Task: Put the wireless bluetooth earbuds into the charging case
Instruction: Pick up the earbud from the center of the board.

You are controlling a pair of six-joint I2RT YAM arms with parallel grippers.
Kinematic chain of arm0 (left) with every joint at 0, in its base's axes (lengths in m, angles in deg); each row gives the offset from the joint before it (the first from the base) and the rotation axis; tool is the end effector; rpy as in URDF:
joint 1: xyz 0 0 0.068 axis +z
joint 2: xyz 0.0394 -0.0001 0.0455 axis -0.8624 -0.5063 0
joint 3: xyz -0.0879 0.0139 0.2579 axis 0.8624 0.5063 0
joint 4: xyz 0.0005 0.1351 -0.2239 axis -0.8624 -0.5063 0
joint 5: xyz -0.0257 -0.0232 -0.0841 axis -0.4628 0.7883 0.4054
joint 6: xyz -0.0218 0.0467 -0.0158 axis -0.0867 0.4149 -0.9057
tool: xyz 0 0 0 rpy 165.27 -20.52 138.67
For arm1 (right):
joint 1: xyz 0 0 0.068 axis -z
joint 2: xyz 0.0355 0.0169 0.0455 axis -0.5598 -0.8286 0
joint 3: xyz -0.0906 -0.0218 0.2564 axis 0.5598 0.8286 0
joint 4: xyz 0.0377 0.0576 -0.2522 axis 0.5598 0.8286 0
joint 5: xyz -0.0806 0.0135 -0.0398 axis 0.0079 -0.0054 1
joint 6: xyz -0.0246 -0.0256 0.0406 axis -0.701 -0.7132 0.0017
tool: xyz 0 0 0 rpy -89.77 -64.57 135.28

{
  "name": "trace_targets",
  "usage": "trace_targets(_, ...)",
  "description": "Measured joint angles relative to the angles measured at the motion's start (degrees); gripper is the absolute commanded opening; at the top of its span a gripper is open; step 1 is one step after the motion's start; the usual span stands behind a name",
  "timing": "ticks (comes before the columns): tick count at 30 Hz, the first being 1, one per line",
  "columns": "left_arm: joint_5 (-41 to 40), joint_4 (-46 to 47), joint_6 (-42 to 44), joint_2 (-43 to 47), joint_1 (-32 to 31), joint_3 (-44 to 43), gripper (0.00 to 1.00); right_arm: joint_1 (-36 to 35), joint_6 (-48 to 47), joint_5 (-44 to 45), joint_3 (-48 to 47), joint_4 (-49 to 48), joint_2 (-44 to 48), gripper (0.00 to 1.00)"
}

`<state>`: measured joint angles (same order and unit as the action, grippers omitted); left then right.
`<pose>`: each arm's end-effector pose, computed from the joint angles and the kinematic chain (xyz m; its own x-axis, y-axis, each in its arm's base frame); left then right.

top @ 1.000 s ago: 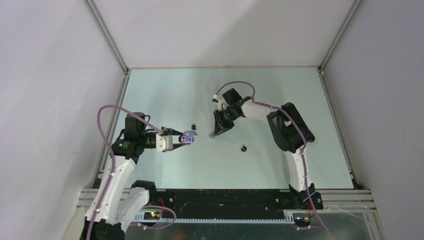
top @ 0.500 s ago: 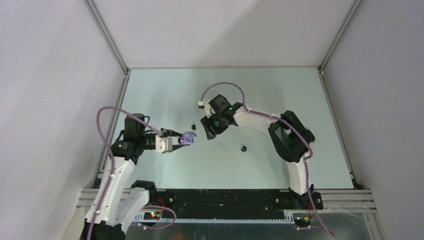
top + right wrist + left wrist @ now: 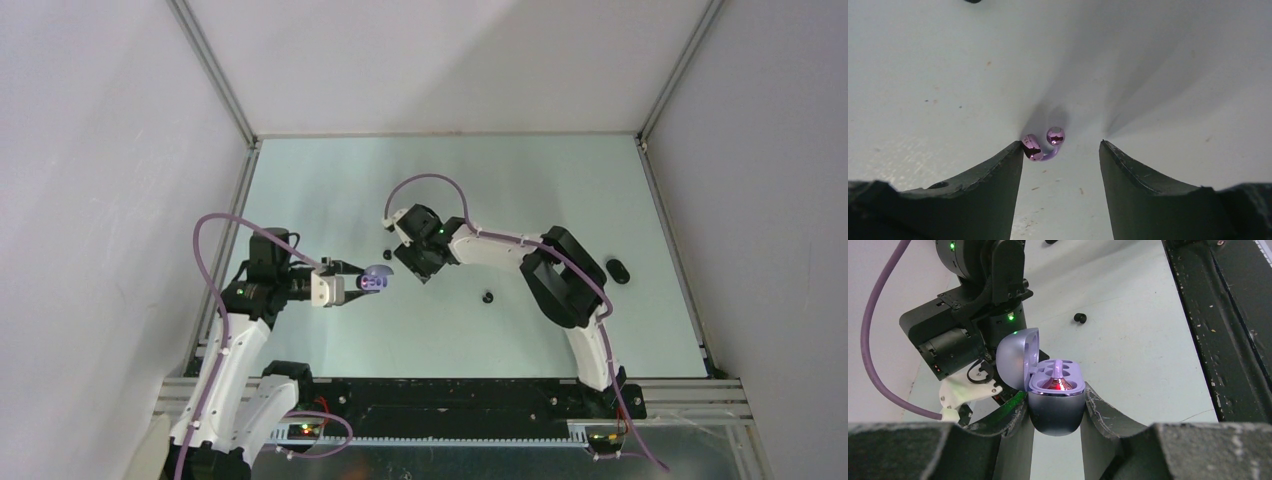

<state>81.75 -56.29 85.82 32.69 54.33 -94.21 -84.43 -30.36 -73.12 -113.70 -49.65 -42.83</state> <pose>0.1394 -0.0471 0.2840 0.4227 0.2191 -0.8794 0.8993 0.0184 0.4369 0.2841 0.3369 0.1660 -0.4948 -0.7172 -0.4906 -0.7702 0.6235 -0.1347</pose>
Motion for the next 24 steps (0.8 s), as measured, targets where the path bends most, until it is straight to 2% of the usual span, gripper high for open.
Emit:
trace_targets(7, 0.0, -0.6, 0.5, 0.0, 0.0, 0.0, 0.00, 2.1, -0.4, 1.2, -0.4, 0.2, -0.3, 0.62)
trace_targets(24, 0.2, -0.6, 0.5, 0.0, 0.0, 0.0, 0.00, 6.9, -3.5, -2.4, -0.9, 3.4, -0.2, 0.65)
